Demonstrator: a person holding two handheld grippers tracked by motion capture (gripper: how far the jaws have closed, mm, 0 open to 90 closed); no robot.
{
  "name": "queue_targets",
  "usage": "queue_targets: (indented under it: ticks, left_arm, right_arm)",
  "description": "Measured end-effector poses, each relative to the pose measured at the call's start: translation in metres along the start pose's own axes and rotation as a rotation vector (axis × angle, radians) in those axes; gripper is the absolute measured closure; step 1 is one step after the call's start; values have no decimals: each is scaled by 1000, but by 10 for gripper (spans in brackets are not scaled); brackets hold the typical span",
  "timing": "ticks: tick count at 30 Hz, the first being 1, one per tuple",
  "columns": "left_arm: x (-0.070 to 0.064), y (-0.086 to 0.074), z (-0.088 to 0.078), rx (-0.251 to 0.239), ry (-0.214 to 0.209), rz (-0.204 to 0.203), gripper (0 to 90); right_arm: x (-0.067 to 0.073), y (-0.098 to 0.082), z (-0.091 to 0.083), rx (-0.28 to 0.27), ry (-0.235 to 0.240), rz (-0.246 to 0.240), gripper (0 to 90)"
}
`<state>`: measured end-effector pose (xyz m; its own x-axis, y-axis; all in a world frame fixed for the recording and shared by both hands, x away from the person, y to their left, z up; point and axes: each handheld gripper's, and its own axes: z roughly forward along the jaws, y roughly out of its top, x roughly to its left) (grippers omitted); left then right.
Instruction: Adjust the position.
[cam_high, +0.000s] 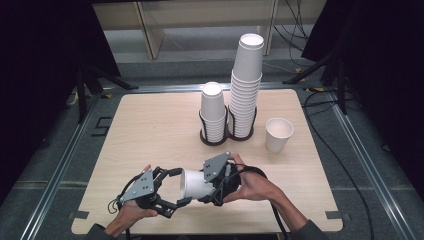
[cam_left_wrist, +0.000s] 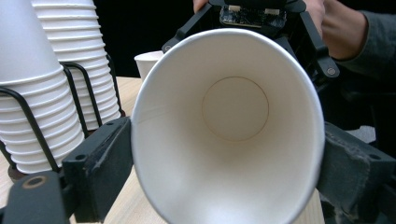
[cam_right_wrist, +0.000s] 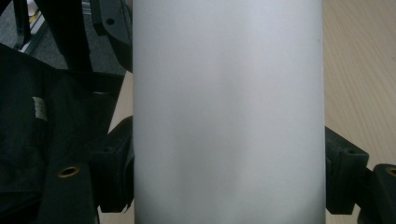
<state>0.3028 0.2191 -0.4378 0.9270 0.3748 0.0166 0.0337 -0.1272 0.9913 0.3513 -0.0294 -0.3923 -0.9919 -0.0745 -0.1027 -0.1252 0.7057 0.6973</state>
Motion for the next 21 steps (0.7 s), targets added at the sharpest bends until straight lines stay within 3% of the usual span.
queue_targets:
  ticks: [6, 11, 13, 14, 19, 21]
  left_arm:
    - [6, 0, -5, -38, 41, -67, 143]
    - [9, -1, -6, -65, 69, -119, 140]
    - [9, -1, -6, -72, 64, -124, 140]
    - [9, -1, -6, -67, 62, -118, 140]
    - [8, -2, -4, -68, 64, -148, 140]
    - [7, -2, -4, -70, 56, -137, 129]
  right_arm:
    - [-9, -9, -10, -56, -24, 63, 235]
    - [-16, -15, -24, -188, -47, 134, 231]
    - [-19, -16, -25, -230, -49, 114, 229]
    - [-19, -17, -25, -237, -37, 131, 229]
    - [-17, -14, -20, -268, -28, 99, 226]
    - [-15, -13, -17, -278, -2, 110, 226]
